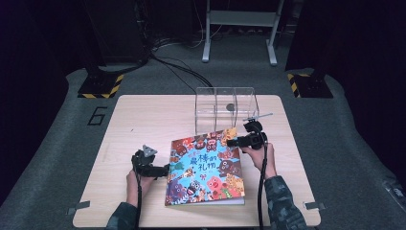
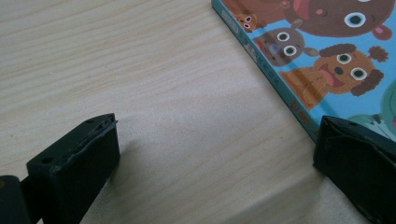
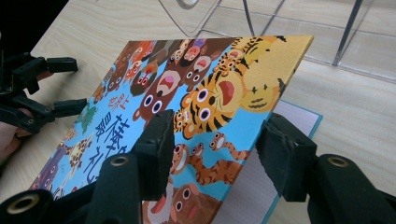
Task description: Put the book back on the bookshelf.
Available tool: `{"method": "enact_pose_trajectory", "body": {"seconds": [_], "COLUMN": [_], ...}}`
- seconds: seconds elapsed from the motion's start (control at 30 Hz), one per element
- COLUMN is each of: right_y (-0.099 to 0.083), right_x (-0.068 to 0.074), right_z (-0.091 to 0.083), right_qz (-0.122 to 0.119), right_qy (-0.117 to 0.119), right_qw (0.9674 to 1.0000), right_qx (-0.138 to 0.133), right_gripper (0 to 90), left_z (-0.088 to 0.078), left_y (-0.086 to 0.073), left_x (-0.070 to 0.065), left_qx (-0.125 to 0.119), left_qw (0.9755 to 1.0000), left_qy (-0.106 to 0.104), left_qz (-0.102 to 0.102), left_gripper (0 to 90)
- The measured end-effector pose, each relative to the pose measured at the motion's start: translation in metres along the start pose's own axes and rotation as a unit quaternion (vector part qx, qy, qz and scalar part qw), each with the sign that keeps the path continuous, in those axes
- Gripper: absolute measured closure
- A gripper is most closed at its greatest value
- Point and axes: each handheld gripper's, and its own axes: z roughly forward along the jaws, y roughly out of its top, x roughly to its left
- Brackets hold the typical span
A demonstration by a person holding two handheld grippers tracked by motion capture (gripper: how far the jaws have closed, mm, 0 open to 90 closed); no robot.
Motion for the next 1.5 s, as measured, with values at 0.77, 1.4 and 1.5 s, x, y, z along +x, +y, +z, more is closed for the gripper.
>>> {"method": "enact_pose_trajectory", "body": {"seconds": [0.77, 1.4, 1.5], "right_y": [0.006, 0.009, 0.007], "right_x": [0.007, 0.007, 0.006], "right_z": [0.005, 0.002, -0.001], "right_qz": [-0.008, -0.005, 0.004], "right_qy": [-0.018, 0.019, 0.021], "right_qw": [0.9996, 0.9998, 0.9998], "right_qx": [0.021, 0.003, 0.007], "right_gripper": [47.3, 54.1, 55.2], "left_z": [0.0, 0.003, 0.005], "left_y": [0.001, 0.004, 0.005], "left_x": [0.0, -0.002, -0.003], "left_qx": [0.004, 0.004, -0.001], "left_qw": [0.9999, 0.9997, 0.9997], "left_qy": [-0.005, -0.019, -0.018], "left_qz": [0.01, 0.017, 0.018], "left_gripper": [0.2, 0.1, 0.1]}}
